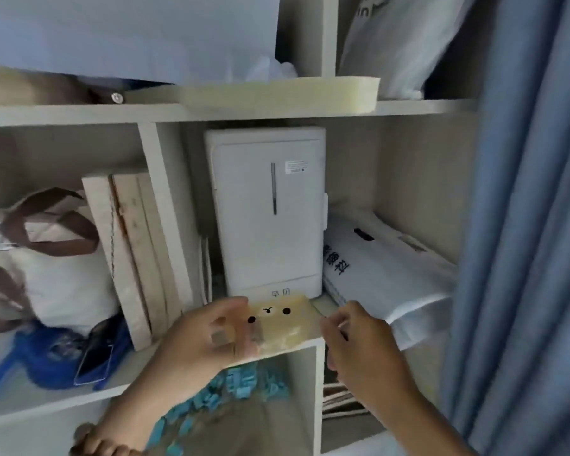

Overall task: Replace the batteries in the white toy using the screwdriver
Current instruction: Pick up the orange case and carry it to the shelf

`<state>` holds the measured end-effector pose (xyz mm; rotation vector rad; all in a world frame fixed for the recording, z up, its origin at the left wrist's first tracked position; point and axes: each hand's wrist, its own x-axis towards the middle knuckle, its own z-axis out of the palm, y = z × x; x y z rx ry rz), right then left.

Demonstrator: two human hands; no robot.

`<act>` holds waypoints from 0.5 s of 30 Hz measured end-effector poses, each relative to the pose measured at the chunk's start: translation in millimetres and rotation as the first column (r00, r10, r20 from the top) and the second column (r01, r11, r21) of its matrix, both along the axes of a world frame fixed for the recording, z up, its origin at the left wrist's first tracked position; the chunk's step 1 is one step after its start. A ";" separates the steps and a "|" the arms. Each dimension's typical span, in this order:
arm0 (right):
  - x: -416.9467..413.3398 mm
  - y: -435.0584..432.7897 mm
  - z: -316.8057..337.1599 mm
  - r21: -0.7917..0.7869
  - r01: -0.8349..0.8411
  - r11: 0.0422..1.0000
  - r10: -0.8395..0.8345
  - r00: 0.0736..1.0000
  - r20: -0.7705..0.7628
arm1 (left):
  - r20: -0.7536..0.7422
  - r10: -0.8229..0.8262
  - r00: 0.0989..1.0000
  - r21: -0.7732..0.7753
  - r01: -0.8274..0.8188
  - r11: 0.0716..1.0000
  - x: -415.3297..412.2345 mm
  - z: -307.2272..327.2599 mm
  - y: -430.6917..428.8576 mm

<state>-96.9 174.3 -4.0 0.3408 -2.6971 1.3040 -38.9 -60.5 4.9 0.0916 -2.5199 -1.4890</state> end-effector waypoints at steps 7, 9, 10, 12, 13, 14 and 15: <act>-41.3 -21.6 -17.6 0.035 -0.030 0.999 0.035 0.987 -0.156 | 0.007 0.256 0.967 -0.173 -0.252 0.952 -19.3 -18.2 24.7; -46.5 -26.3 -19.9 0.084 -0.001 0.996 0.019 0.977 -0.212 | 0.026 0.288 0.957 -0.224 -0.275 0.935 -23.6 -21.8 27.2; -49.7 -27.8 -21.1 0.110 0.009 0.994 0.018 0.970 -0.241 | 0.031 0.293 0.956 -0.233 -0.278 0.932 -24.9 -23.0 28.6; -55.5 -29.3 -23.9 0.191 0.003 0.982 0.052 0.957 -0.284 | 0.048 0.297 0.954 -0.248 -0.277 0.928 -27.7 -23.3 31.3; -58.4 -29.6 -25.8 0.249 0.000 0.968 0.074 0.955 -0.288 | 0.066 0.295 0.953 -0.252 -0.270 0.929 -29.7 -23.3 32.3; -61.2 -29.2 -27.7 0.302 0.001 0.953 0.088 0.956 -0.281 | 0.091 0.293 0.952 -0.239 -0.265 0.934 -31.6 -24.3 33.1; -63.7 -28.5 -29.2 0.340 0.003 0.940 0.095 0.958 -0.272 | 0.116 0.295 0.948 -0.216 -0.266 0.940 -32.9 -25.9 33.1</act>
